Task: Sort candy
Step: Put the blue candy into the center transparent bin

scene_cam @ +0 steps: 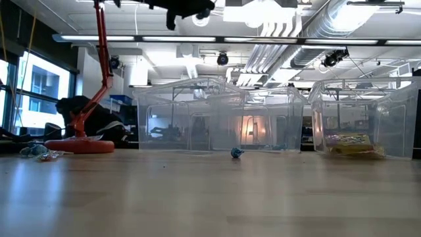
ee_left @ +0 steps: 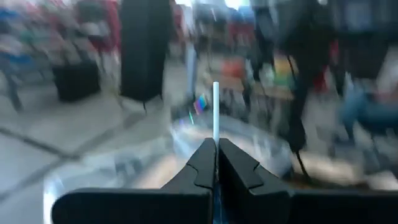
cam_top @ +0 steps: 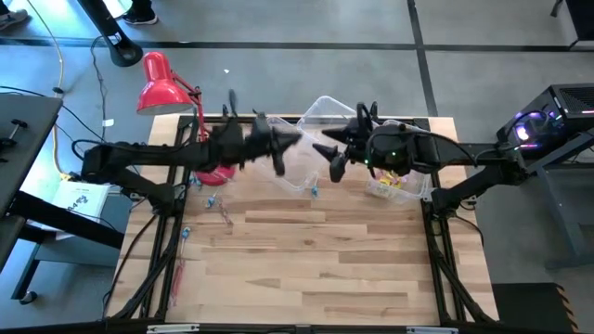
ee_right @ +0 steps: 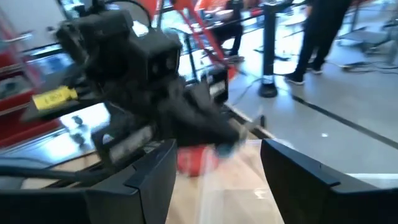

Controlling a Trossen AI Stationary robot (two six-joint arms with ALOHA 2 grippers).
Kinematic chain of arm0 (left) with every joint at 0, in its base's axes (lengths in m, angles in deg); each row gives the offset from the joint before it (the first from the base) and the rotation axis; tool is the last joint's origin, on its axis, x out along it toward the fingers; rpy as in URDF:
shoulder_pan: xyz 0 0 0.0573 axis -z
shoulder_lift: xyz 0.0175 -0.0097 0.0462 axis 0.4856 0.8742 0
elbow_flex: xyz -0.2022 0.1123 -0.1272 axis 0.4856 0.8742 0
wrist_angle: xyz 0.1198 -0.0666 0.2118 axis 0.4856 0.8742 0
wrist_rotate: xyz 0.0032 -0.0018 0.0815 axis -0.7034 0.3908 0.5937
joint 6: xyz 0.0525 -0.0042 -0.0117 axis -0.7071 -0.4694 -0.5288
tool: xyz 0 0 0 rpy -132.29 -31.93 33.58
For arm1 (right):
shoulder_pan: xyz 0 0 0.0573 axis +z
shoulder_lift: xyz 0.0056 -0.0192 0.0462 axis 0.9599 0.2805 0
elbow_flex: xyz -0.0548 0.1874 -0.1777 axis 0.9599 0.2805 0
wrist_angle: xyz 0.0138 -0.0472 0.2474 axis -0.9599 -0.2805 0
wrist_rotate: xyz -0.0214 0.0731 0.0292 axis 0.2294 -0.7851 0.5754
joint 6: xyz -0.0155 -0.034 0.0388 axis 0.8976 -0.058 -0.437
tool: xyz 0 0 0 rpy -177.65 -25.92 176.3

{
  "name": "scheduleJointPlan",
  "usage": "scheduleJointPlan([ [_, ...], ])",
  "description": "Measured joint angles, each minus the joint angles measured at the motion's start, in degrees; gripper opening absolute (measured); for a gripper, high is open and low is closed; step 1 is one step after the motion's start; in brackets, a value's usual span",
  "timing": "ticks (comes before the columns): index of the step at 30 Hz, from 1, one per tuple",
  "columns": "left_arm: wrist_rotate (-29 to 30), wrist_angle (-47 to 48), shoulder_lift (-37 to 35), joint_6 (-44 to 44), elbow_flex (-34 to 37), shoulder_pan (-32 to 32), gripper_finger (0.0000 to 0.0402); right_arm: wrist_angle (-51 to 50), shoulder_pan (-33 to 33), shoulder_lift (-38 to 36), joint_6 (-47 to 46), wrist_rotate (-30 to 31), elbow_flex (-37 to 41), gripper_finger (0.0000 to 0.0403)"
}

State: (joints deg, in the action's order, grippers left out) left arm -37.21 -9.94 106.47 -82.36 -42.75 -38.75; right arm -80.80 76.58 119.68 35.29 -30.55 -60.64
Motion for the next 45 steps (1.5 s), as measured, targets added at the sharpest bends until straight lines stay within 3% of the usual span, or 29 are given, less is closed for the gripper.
scheduleJointPlan([
  [4, -0.43, -10.16, 4.24, 2.65, -0.16, -4.75, 0.0000, -0.05, -1.22, 0.00, -0.66, 2.08, 0.02, 0.0227],
  [12, -2.20, -17.59, 19.83, 7.60, -6.32, -9.92, 0.0000, 2.81, -2.55, 0.00, -0.73, 4.99, 0.02, 0.0227],
  [17, -2.41, -12.71, 28.26, 10.26, -13.39, -11.44, 0.0015, 3.73, -2.53, 0.00, -0.82, 4.86, 0.02, 0.0227],
  [23, -5.34, 0.45, 33.65, 10.12, -21.32, -11.95, 0.0083, 3.63, -2.48, 0.00, -0.85, 1.39, 0.02, 0.0227],
  [27, -5.72, 1.73, 32.63, 7.75, -22.54, -11.49, 0.0142, 3.03, -2.44, 0.00, -0.84, 0.02, 0.02, 0.0227],
  [31, -11.68, 8.67, 27.72, 11.06, -22.43, -11.56, 0.0181, 2.96, -2.46, 0.00, -0.66, -0.78, 0.02, 0.0227],
  [36, -23.12, 22.45, 19.08, 13.59, -22.23, -10.43, 0.0189, 2.62, -2.46, 0.00, 0.15, -2.74, 0.03, 0.0227],
  [39, -26.29, 32.11, 14.02, 12.25, -22.15, -7.08, 0.0189, 2.44, -2.46, 0.00, 0.67, -3.43, 0.13, 0.0227],
  [42, -24.55, 38.66, 8.68, 10.38, -20.56, -2.13, 0.0189, 2.37, -2.46, 0.00, 0.63, -3.43, 0.13, 0.0227],
  [45, -17.42, 40.78, 3.95, 12.00, -15.21, 4.24, 0.0189, 2.34, -2.46, 0.08, 0.34, -3.42, 0.13, 0.0227],
])
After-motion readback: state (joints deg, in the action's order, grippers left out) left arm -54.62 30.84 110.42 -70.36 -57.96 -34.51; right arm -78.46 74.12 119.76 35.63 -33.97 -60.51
